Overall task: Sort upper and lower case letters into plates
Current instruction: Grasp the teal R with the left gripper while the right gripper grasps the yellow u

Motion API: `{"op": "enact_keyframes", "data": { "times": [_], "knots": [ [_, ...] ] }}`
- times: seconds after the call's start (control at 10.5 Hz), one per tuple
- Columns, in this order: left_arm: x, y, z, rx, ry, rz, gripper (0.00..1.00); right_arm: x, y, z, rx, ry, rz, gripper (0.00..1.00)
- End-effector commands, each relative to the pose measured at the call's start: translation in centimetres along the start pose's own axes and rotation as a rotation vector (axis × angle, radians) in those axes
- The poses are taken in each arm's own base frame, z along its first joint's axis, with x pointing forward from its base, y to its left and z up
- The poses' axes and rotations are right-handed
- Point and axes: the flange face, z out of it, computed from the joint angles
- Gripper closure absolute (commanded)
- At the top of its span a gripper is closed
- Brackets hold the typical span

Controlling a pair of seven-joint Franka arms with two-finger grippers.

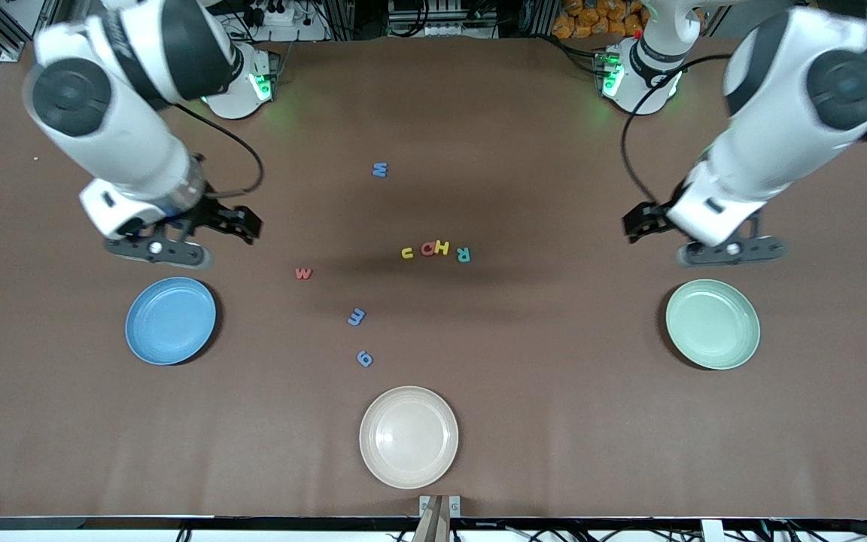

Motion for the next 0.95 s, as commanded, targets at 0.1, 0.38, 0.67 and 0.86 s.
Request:
{"op": "enact_keyframes", "data": {
  "times": [0.1,0.38,0.67,0.86],
  "knots": [
    [-1.3,6.7,6.6,0.016,-0.012,-0.001,0.00,1.0,-4.9,5.7,0.031,-0.006,0.306,0.00],
    [-2.6,12.8,13.5,0.047,-0.005,-0.018,0.00,-1.5,-9.0,9.6,-0.016,-0.068,0.681,0.00],
    [-4.8,17.8,20.3,0.069,0.017,-0.029,0.00,-6.6,-11.2,14.9,-0.105,-0.090,0.815,0.00],
    [-5.9,20.0,24.8,0.081,0.054,-0.020,0.00,-10.2,-10.6,16.0,-0.058,-0.064,0.847,0.00]
  ]
}}
